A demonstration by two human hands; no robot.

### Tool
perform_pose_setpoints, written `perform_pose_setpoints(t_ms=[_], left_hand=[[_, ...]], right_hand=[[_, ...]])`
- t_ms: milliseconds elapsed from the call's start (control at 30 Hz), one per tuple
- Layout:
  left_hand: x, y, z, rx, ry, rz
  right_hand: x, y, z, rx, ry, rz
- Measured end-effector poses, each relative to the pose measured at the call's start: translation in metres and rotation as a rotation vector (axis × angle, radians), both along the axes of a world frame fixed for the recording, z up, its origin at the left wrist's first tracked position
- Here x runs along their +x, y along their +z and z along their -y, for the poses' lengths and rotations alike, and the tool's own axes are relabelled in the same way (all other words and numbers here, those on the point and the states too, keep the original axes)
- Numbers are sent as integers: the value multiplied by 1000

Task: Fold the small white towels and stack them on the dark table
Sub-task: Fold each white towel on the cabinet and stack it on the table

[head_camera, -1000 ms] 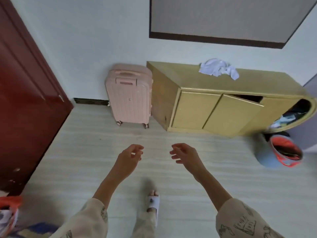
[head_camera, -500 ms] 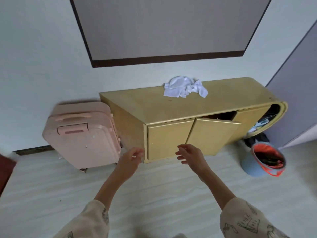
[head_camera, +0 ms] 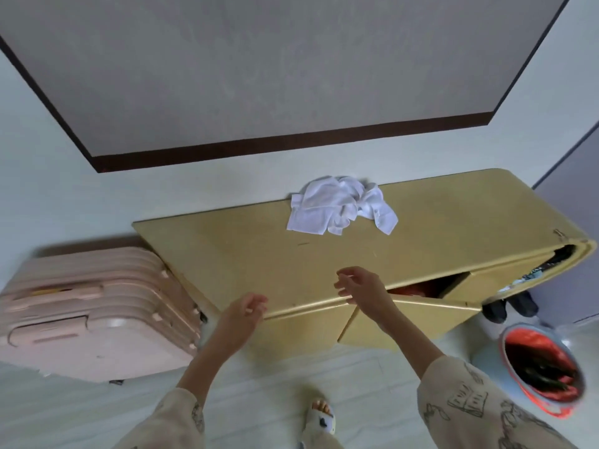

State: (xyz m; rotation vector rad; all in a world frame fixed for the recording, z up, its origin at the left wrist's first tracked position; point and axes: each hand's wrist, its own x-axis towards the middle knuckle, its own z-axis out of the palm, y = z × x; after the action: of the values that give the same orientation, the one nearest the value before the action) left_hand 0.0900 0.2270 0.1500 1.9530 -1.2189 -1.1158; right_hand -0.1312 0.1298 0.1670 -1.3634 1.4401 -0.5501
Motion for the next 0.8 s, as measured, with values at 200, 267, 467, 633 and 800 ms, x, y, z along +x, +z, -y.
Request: perform_pose_setpoints(t_ms=[200,267,467,633,800], left_hand=[[-15,-11,100,31,27,0],[-14,-22,127,48,9,33],[-1,-46,210,116,39,-28],[17,-74,271,171,31,-51],[32,-103,293,218,75,-60]], right_hand=[[5,-16,109,44,117,-136],[11,-26,141,56,160,-178],[34,-53,231,10,202,-422],[66,-89,287,-64,251,-641],[96,-131,338,-384,514,-954]])
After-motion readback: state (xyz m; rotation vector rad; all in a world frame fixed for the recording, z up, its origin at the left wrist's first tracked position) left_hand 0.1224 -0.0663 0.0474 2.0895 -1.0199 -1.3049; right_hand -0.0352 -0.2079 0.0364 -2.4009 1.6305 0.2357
